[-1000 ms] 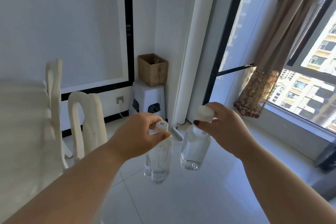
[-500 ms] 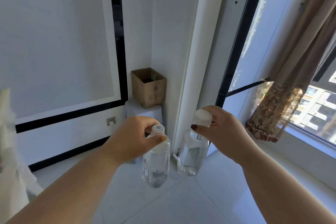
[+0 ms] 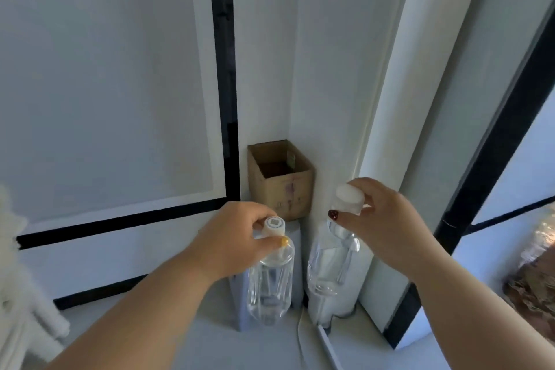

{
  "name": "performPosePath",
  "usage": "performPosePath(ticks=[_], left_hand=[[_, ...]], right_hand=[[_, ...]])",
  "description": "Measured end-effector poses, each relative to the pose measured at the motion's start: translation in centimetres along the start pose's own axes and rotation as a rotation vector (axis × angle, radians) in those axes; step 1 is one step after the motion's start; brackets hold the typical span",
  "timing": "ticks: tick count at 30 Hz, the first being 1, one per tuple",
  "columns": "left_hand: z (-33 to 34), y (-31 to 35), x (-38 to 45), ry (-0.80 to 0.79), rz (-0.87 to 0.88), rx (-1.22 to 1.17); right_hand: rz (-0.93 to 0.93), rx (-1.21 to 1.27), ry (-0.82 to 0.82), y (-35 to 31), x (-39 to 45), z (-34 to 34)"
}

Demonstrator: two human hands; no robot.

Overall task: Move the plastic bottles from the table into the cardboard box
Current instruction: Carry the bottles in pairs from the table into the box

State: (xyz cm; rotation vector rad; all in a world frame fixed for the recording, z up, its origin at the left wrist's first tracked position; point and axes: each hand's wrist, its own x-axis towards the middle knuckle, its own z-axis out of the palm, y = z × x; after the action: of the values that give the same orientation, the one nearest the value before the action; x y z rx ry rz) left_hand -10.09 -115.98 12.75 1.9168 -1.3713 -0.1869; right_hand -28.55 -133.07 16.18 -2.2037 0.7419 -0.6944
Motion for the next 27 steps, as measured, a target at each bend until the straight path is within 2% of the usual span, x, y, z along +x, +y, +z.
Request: performPosePath(ticks=[5, 14, 22, 27], left_hand=[[0.7, -3.3, 9.6, 0.087, -0.123, 0.004], [-0.1, -8.6, 24.7, 0.129, -0.179, 0.057], [-2.0, -18.1, 39.7, 0.178, -0.201, 0.069], [-2.9, -23.9, 47.9, 0.145, -0.227, 0.101]], right_hand=[[-0.054, 0.06, -0.085, 2.7, 12.2, 0.3], [-0.149, 0.102, -0.114, 5.5, 29.1, 1.7], [-0.101, 0.127, -0.086, 8.5, 45.3, 7.4], [-0.089, 0.127, -0.106, 10.8, 54.2, 11.3]])
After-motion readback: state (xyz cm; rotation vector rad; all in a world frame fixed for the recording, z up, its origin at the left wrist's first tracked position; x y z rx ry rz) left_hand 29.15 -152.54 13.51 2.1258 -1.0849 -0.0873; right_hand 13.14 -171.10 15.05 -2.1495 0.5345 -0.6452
